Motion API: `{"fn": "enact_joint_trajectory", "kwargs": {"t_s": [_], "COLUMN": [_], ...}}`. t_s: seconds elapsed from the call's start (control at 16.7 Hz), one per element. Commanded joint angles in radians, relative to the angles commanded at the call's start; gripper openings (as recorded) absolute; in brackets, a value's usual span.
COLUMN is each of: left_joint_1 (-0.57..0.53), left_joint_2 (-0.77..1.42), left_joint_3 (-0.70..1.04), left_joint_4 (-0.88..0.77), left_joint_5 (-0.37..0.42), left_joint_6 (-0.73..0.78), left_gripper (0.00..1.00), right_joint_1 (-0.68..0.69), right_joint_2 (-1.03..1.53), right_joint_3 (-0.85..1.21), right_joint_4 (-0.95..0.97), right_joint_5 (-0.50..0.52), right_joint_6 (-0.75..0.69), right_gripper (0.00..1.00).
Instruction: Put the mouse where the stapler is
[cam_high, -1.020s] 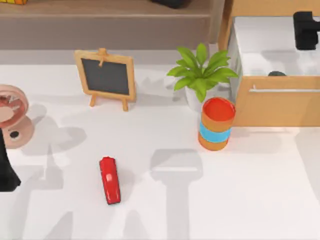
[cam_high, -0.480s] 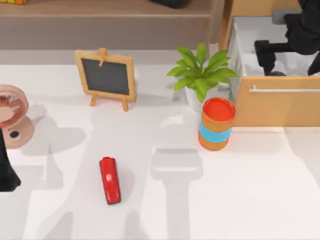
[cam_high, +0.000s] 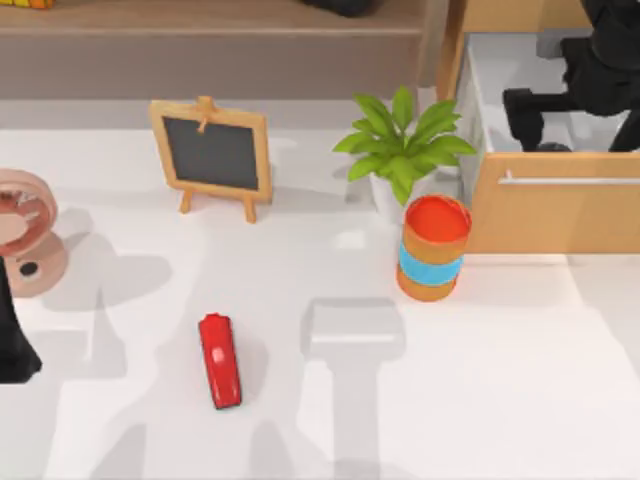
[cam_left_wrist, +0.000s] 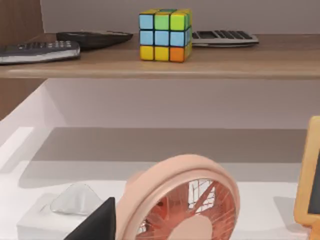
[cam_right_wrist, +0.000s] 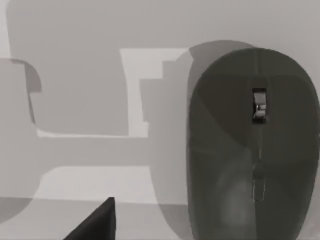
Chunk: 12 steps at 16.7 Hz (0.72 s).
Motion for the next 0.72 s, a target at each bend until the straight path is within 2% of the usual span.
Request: {"fn": "enact_joint_trajectory", "kwargs": {"t_s": [0.72], "left_joint_1": [0.0], "left_joint_2": [0.0], "left_joint_3": [0.0], "left_joint_4": [0.0], "left_joint_5": [0.0], "left_joint_6": [0.0], "left_gripper": [1.0], "right_joint_1": [0.0], "right_joint_2": [-0.007], "right_joint_3": [-0.053], "right_joint_4": [0.047], "right_joint_5": [0.001], "right_joint_6": [-0.001], "right_gripper": [1.0]}}
